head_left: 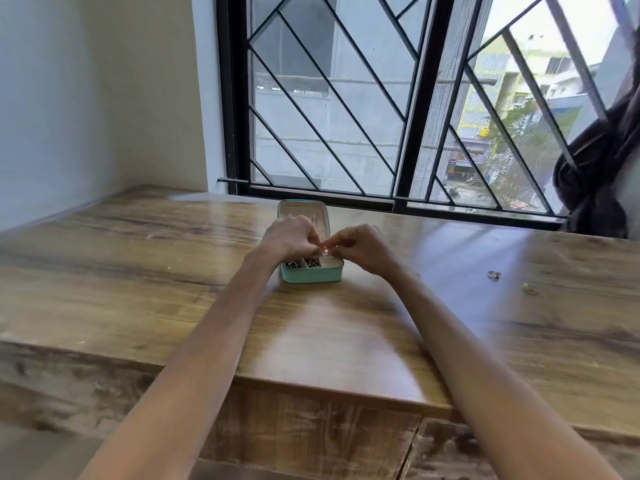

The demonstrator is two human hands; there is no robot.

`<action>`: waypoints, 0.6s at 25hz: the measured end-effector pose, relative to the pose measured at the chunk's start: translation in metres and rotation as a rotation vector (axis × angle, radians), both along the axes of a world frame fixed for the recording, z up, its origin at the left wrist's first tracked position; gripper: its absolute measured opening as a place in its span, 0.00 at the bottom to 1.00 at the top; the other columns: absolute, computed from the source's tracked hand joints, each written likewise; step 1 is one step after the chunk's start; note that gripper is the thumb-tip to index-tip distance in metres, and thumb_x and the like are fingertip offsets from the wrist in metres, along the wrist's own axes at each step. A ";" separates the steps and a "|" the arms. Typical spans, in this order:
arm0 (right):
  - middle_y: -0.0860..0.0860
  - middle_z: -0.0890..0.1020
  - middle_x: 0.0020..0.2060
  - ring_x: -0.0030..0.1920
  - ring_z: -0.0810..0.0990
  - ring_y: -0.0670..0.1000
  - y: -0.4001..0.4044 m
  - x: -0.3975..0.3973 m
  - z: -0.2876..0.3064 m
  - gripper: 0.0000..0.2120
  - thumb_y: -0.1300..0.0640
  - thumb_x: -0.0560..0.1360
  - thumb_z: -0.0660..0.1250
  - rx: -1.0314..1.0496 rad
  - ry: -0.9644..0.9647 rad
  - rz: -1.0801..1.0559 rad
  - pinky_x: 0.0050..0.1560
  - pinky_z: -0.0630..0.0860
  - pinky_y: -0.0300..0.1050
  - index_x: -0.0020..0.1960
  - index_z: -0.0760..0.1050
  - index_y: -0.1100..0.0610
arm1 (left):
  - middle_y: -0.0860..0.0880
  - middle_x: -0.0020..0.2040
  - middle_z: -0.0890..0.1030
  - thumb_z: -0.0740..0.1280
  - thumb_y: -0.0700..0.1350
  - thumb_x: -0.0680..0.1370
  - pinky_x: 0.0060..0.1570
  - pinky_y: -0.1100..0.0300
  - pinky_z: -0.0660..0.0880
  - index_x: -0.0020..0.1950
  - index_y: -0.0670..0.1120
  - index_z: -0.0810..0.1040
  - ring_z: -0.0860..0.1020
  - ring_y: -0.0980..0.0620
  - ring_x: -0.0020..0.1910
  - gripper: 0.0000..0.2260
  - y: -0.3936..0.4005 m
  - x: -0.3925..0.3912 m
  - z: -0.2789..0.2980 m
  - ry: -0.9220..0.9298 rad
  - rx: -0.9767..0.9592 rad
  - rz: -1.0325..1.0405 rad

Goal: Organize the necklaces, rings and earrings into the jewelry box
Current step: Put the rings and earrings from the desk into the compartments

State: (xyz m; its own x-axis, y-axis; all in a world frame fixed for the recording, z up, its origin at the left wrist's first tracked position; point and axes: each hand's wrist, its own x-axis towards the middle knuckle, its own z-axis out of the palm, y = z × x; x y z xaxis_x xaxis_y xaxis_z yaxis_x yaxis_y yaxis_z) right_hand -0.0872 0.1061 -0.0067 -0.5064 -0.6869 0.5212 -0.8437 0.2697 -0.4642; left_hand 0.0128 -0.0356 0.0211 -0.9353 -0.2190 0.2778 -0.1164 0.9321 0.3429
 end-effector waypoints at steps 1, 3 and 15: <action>0.48 0.83 0.36 0.31 0.75 0.29 -0.001 0.000 0.000 0.10 0.66 0.68 0.73 0.005 0.010 0.000 0.35 0.68 0.23 0.48 0.84 0.57 | 0.52 0.50 0.84 0.71 0.48 0.72 0.50 0.59 0.68 0.49 0.50 0.84 0.80 0.53 0.47 0.07 0.000 0.000 0.000 -0.013 -0.011 0.001; 0.51 0.85 0.38 0.31 0.77 0.34 -0.002 0.000 0.000 0.09 0.66 0.68 0.72 0.017 0.029 0.006 0.36 0.69 0.24 0.47 0.84 0.57 | 0.52 0.51 0.84 0.70 0.49 0.73 0.51 0.59 0.68 0.49 0.51 0.84 0.80 0.53 0.49 0.07 -0.002 0.000 0.001 -0.011 -0.025 0.009; 0.49 0.77 0.42 0.41 0.74 0.46 0.011 0.004 0.008 0.18 0.71 0.71 0.61 0.073 0.116 0.003 0.40 0.67 0.27 0.50 0.83 0.55 | 0.50 0.54 0.78 0.64 0.40 0.72 0.61 0.52 0.66 0.48 0.54 0.84 0.73 0.50 0.58 0.13 -0.002 0.005 0.002 0.115 -0.031 -0.012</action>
State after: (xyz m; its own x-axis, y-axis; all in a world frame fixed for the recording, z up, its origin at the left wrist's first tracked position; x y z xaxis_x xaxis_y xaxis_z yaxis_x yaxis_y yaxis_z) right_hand -0.0830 0.1172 0.0011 -0.4438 -0.7264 0.5247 -0.8912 0.2967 -0.3430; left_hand 0.0176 -0.0376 0.0230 -0.8993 -0.1976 0.3901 -0.0667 0.9437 0.3241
